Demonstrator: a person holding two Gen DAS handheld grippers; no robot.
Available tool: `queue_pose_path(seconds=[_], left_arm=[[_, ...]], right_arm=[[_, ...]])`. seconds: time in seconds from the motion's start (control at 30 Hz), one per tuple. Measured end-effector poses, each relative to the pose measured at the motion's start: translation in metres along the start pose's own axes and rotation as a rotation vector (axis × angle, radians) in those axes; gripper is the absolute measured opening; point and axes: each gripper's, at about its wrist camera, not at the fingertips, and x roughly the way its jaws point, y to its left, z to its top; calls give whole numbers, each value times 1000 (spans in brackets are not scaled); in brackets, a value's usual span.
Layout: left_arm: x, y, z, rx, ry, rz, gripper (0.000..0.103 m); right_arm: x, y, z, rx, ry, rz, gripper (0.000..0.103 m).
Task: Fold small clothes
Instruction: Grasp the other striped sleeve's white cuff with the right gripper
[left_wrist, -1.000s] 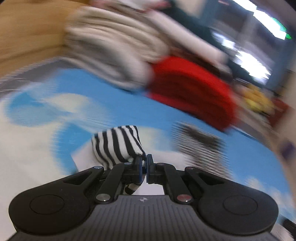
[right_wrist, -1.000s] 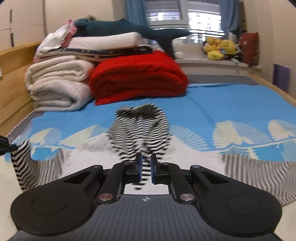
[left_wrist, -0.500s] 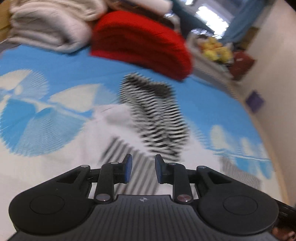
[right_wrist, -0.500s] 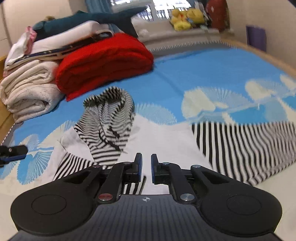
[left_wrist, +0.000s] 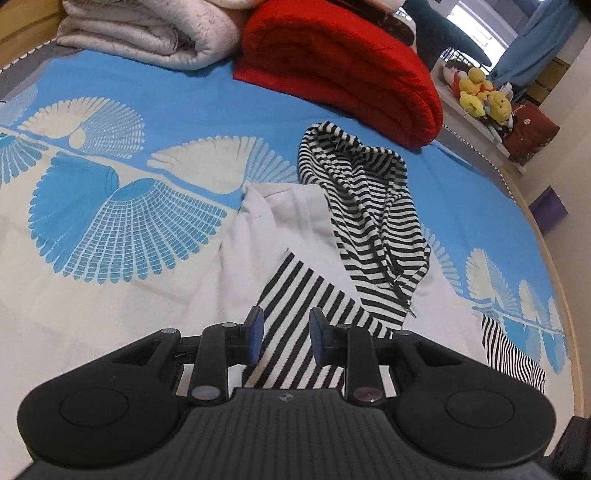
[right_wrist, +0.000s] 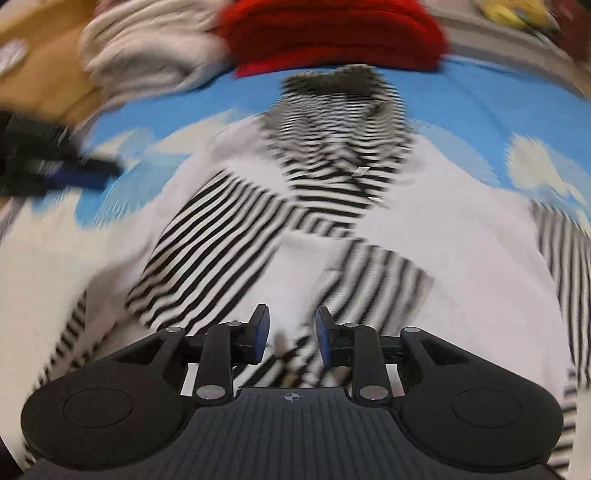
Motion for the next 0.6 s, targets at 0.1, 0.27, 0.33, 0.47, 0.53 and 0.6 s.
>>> queue_pose_path(seconds=[0.1, 0.27, 0.33, 0.47, 0.53, 0.6], left_arm=[[1, 6, 2, -18, 3, 4, 28], [3, 13, 8, -43, 7, 4, 28], [5, 13, 9, -50, 8, 6, 28], [7, 13, 11, -59, 11, 6, 28], [8, 13, 11, -62, 8, 7, 28], [8, 14, 12, -68, 4, 10, 28]], right_arm=[[16, 11, -1, -73, 47, -30, 30], [39, 18, -11, -173, 116, -54, 56], [42, 19, -10, -199, 115, -54, 58], [37, 9, -6, -177, 88, -112, 16], [24, -6, 3, -97, 25, -81, 10], [-2, -19, 13, -18, -104, -58, 10]])
